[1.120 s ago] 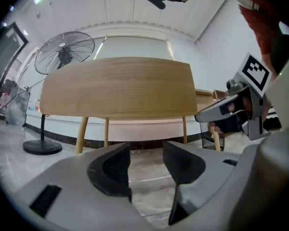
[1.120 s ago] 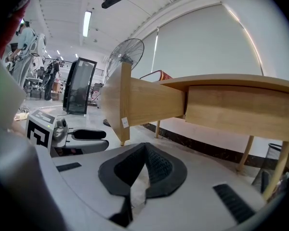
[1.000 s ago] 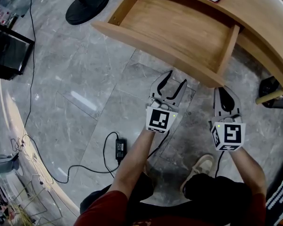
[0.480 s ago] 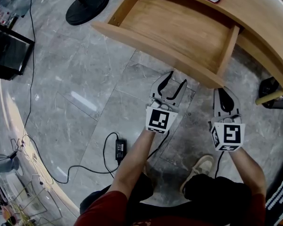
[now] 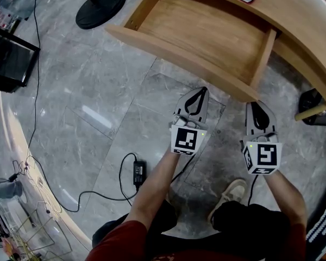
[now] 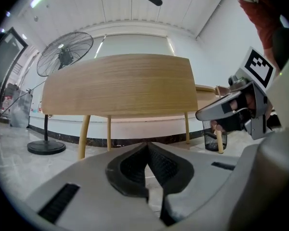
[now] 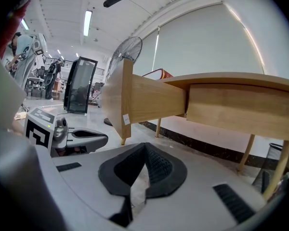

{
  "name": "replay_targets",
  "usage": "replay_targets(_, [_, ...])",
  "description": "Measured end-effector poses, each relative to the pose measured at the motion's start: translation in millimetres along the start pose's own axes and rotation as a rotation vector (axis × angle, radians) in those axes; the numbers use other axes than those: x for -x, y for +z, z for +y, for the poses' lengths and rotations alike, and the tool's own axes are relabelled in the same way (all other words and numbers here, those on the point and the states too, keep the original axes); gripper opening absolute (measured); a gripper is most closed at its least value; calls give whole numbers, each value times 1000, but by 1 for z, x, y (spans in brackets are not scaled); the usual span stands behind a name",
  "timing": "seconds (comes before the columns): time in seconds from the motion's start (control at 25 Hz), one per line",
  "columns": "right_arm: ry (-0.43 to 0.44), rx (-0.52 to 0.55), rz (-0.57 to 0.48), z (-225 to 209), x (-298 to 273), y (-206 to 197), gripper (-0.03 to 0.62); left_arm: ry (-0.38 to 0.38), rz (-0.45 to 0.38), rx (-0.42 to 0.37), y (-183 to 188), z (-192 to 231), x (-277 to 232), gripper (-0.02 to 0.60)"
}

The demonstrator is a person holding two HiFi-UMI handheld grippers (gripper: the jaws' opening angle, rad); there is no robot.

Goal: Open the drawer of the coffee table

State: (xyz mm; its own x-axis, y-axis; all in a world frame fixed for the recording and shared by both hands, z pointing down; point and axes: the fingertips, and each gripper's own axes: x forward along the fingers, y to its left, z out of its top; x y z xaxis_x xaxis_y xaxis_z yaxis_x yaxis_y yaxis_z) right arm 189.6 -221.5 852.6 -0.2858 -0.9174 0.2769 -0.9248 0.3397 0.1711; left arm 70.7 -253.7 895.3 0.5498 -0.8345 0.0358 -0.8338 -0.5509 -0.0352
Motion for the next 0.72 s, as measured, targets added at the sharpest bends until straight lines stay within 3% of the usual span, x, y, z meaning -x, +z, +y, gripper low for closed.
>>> replay_targets(0.2, [-23, 3, -15, -4, -1, 1, -5, -4, -6, 9, 1, -2, 1, 6])
replay_targets(0.36, [-35, 11, 0, -11, -2, -1, -5, 63, 5, 19, -1, -3, 0, 6])
replay_targets(0.44, [-53, 1, 18, -15, 1, -6, -5, 44, 48, -6, -5, -9, 6, 6])
replay_targets(0.56, [-85, -17, 56, -21, 8, -16, -5, 23, 130, 26, -2, -7, 25, 6])
replay_targets(0.72, [-130, -64, 126, -32, 25, -11, -5, -12, 191, 33, 33, -2, 50, 6])
